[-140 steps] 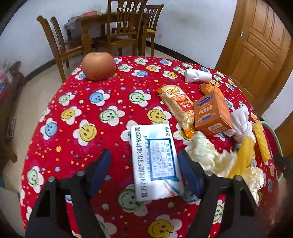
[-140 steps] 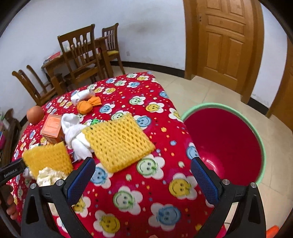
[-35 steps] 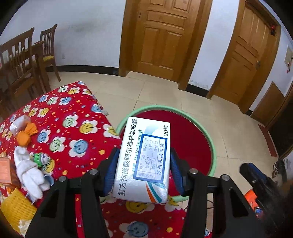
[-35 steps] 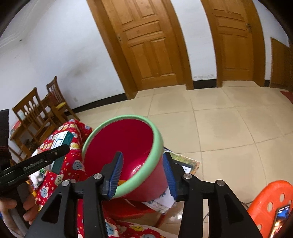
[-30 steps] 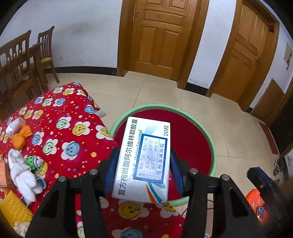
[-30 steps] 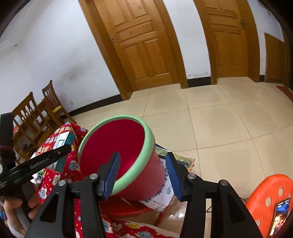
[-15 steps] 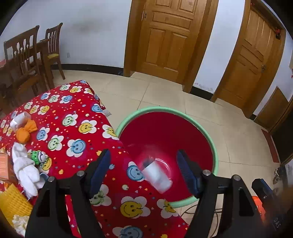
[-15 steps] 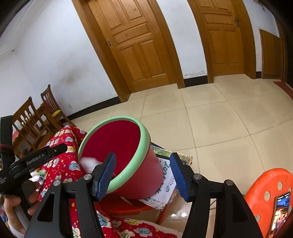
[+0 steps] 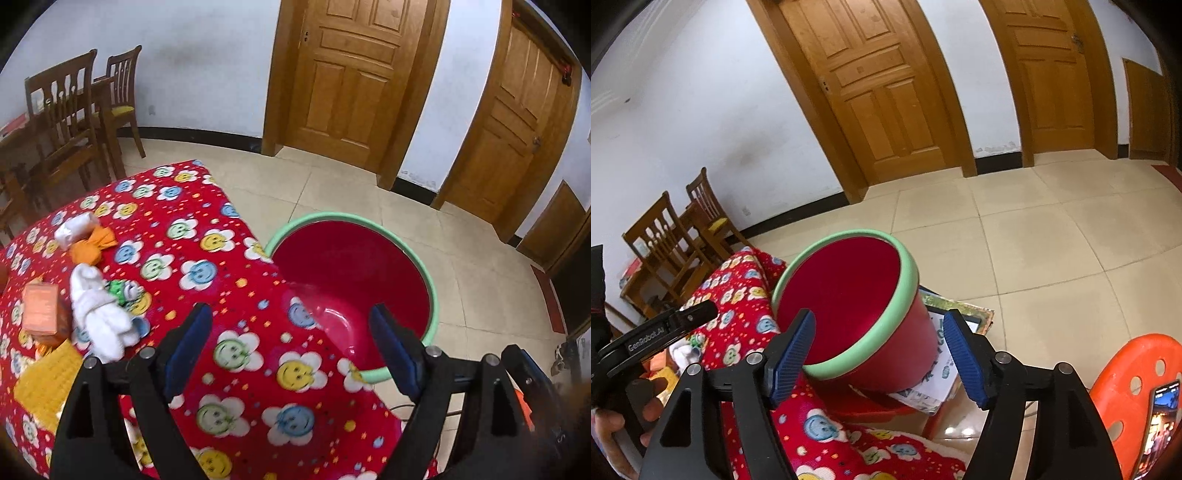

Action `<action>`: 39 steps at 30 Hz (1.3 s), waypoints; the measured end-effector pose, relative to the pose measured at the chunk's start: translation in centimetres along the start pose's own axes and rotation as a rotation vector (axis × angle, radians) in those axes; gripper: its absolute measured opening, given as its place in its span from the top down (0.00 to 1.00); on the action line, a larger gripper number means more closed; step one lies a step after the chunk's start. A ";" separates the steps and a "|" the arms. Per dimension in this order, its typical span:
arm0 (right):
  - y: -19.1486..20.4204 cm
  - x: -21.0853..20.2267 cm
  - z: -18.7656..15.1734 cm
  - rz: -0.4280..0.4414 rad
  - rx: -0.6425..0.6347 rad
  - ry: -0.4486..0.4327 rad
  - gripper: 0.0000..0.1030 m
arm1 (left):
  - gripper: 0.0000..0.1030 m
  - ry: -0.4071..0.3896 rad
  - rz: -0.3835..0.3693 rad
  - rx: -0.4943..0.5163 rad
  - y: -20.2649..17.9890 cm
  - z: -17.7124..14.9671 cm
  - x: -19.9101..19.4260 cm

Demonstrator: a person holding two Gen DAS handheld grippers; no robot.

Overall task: Collect trash
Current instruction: 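Move both grippers back over the table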

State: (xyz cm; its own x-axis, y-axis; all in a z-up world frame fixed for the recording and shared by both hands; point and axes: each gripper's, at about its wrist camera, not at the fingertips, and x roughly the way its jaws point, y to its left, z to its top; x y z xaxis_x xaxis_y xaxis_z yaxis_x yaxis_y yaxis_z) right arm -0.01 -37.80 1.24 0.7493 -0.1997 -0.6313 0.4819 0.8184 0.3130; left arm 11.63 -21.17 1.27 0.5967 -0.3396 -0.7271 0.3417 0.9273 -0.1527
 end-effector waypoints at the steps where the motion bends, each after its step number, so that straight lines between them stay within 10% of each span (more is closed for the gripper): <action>1: 0.1 -0.1 0.0 0.003 -0.005 0.000 0.29 | 0.17 -0.003 0.001 -0.003 0.2 -0.1 -0.4; 39: 7.9 -1.1 -3.3 0.151 -0.155 0.066 0.26 | 0.17 -0.042 0.225 -0.172 13.2 -5.6 -10.3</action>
State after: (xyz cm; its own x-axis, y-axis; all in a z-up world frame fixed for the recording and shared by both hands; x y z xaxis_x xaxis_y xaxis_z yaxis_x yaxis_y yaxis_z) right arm 1.48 -29.36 2.09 0.7737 -0.0371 -0.6324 0.2874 0.9102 0.2982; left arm 5.97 -4.61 3.01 0.6742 -0.1253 -0.7279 0.0712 0.9919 -0.1048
